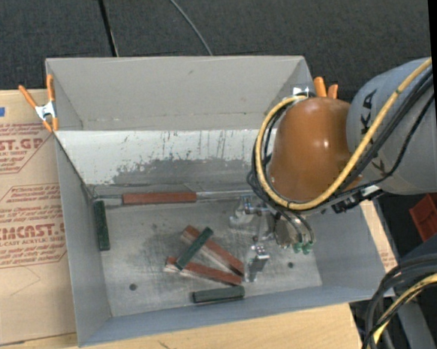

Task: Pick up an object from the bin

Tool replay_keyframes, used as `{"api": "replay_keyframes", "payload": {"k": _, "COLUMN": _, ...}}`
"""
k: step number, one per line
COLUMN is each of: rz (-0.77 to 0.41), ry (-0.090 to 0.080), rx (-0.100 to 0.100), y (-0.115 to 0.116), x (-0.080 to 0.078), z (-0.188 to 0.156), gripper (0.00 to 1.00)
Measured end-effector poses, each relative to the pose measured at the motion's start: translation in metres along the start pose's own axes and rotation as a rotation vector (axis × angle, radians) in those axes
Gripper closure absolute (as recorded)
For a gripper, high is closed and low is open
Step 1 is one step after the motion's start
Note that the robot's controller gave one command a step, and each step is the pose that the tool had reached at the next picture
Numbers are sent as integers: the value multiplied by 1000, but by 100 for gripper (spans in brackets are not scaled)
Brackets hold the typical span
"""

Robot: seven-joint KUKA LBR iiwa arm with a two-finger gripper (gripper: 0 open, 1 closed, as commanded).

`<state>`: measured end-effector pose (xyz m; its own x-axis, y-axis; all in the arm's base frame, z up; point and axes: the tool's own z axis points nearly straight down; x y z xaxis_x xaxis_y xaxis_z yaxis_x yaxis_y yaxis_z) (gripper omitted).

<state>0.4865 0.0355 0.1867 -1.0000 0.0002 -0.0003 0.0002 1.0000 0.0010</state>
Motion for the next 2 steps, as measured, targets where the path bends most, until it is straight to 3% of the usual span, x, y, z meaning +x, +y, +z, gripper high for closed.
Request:
{"api": "replay_keyframes", "payload": {"k": 1, "rz": 0, "ry": 0, "rx": 0, "y": 0, "x": 0, "z": 0, "gripper": 0}}
{"api": "replay_keyframes", "payload": {"k": 2, "rz": 43, "ry": -9, "rx": 0, "y": -30, "x": -4, "z": 110, "gripper": 100}}
